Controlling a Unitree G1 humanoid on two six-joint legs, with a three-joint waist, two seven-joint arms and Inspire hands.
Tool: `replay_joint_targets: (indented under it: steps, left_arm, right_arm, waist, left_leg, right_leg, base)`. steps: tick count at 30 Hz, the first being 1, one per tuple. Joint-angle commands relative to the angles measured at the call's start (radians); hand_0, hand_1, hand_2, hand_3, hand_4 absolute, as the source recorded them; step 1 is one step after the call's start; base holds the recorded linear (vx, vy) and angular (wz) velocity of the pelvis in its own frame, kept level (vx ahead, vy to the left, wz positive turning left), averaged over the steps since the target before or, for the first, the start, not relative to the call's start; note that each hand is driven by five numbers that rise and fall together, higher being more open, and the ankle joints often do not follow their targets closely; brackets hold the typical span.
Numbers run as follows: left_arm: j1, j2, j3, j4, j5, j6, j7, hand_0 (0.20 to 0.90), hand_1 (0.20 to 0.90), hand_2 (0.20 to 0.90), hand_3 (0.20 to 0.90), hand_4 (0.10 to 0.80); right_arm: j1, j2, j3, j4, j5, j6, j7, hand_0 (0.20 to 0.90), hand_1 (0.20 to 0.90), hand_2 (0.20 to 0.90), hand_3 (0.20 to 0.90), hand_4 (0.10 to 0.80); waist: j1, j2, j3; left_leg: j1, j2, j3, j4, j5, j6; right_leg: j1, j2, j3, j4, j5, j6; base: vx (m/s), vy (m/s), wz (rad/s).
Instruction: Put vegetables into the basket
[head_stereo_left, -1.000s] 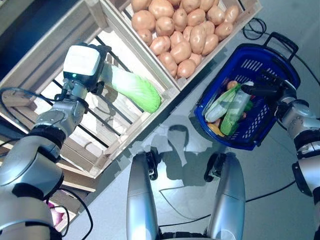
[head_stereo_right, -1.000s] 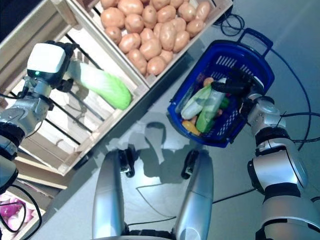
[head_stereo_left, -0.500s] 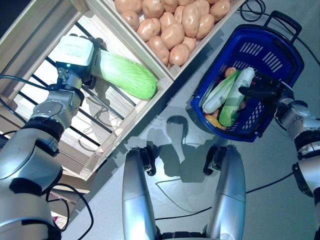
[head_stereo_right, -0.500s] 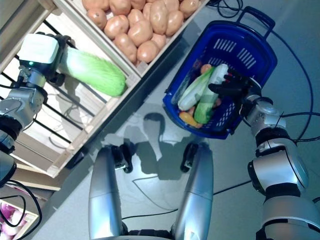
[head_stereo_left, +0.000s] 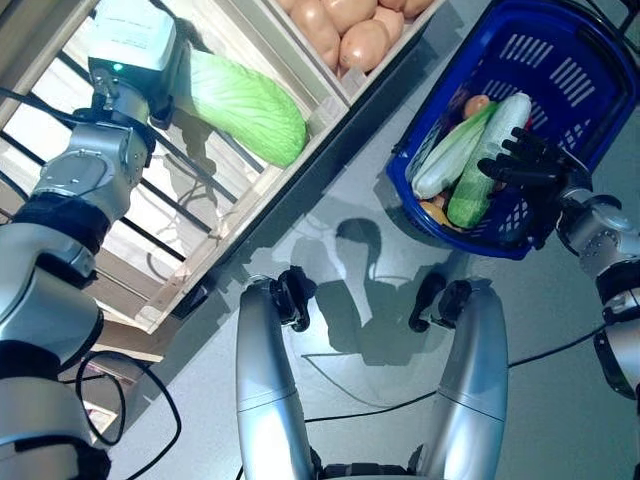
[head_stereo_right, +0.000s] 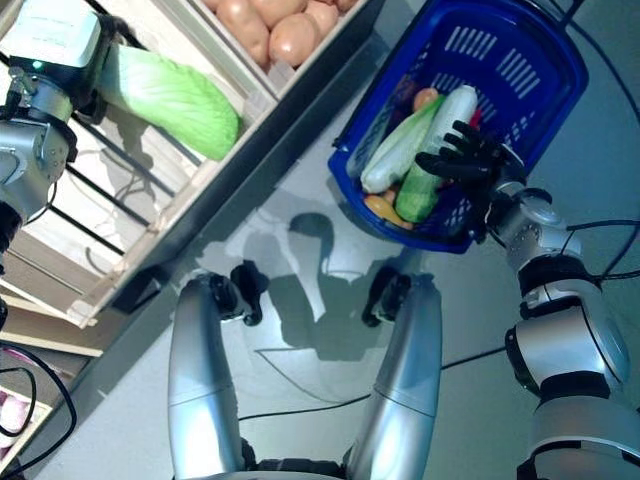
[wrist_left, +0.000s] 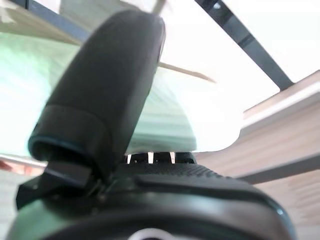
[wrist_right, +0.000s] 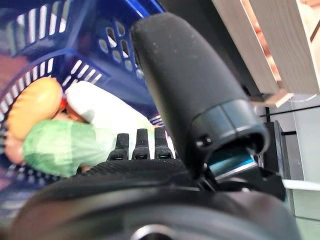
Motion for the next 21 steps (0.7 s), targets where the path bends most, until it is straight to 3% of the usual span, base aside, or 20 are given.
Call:
replay_joint_targets:
  steps: [1, 11, 21]
  left_arm:
    - [0.011, 0.072, -0.047, 0.117, 0.002, 0.062, -0.037, 0.300, 0.300, 0.300, 0.300, 0.400]
    - [0.090, 0.089, 0.011, 0.131, -0.022, -0.073, -0.013, 0.300, 0.300, 0.300, 0.300, 0.400]
    - [0.304, 0.104, 0.186, 0.094, -0.098, -0.332, -0.011, 0.300, 0.300, 0.300, 0.300, 0.400]
  right_arm:
    - [-0.016, -0.072, -0.059, -0.018, 0.069, -0.126, 0.049, 0.900, 0.900, 0.900, 0.900, 0.800]
    - [-0.008, -0.057, -0.078, -0.029, 0.082, -0.112, 0.068, 0.900, 0.900, 0.900, 0.900, 0.800]
    - [0.141, -0.020, -0.160, -0.109, 0.067, -0.077, 0.119, 0.900, 0.900, 0.900, 0.900, 0.800]
  waist:
    - [-0.026, -0.004, -0.032]
    - [-0.016, 0.007, -0.099]
    - [-0.013, 0.002, -0.210]
  left_leg:
    - [0.059, 0.039, -0.036, -0.027, -0.042, -0.072]
    - [0.301, 0.046, 0.042, -0.205, -0.002, -0.065]
    - [0.691, 0.001, 0.108, -0.508, 0.060, -0.050]
  right_leg:
    - [0.076, -0.066, 0.052, -0.066, 0.061, 0.044]
    - [0.310, -0.045, -0.001, -0.207, 0.068, 0.026]
    - [0.675, -0.014, -0.040, -0.447, 0.086, 0.009]
  base:
    - [-0.024, -0.002, 0.05]
    - [-0.007, -0.011, -0.01]
    - [0.068, -0.020, -0.04]
